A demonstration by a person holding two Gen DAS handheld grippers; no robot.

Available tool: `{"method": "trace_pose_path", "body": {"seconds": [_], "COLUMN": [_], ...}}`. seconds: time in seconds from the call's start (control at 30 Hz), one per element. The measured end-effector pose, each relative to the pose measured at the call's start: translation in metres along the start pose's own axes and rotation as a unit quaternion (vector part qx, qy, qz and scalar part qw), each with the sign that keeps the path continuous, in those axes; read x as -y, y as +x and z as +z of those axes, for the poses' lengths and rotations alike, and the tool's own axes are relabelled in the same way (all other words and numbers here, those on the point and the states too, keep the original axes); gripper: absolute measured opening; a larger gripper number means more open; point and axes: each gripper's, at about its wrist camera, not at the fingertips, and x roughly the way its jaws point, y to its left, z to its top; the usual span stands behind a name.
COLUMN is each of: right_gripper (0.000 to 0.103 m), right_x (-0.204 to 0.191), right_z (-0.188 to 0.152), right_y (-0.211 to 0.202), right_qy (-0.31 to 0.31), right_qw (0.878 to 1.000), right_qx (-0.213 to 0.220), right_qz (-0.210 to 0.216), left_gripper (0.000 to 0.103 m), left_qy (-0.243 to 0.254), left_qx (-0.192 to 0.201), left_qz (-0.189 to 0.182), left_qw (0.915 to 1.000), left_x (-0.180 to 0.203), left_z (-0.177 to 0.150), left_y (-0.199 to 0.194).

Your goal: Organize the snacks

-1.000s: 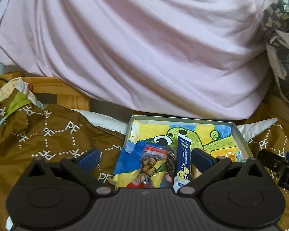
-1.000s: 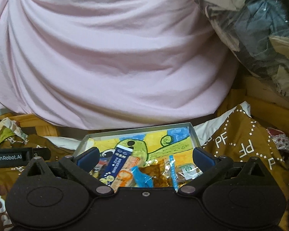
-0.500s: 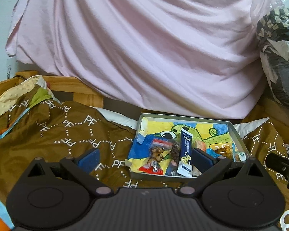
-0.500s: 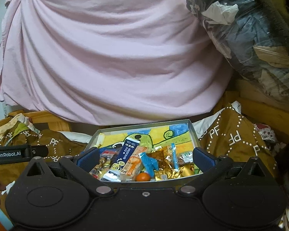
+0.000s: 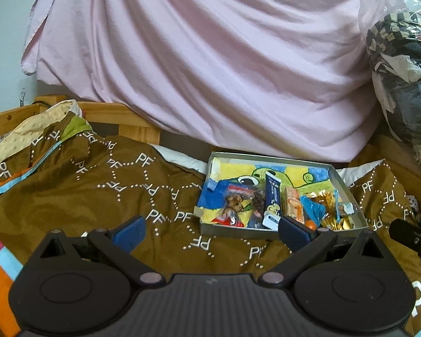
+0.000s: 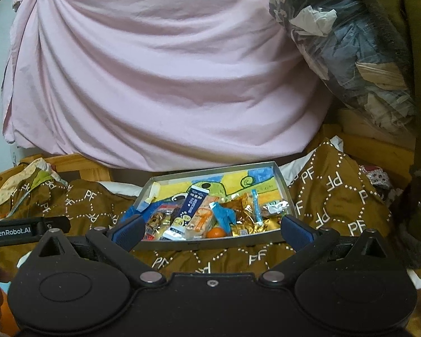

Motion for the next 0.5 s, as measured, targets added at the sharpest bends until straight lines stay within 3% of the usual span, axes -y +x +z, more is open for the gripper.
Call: {"method": "trace_pose_path", "body": {"seconds": [0.5], "right_gripper": [0.102], "right_x": [-0.013], "right_z": [-0.017], "right_y": [-0.013], "right_qy": [-0.005], "right_qw": [1.000], "right_qx": [0.000], "right_qz": [0.000], "left_gripper": [0.103], "left_qy": [0.008], "left_qx": [0.015], "left_qz": [0.012], "left_qw": [0.9998], "left_x": [-0.011], "left_z": [-0.013], "left_y": [-0.016]}}
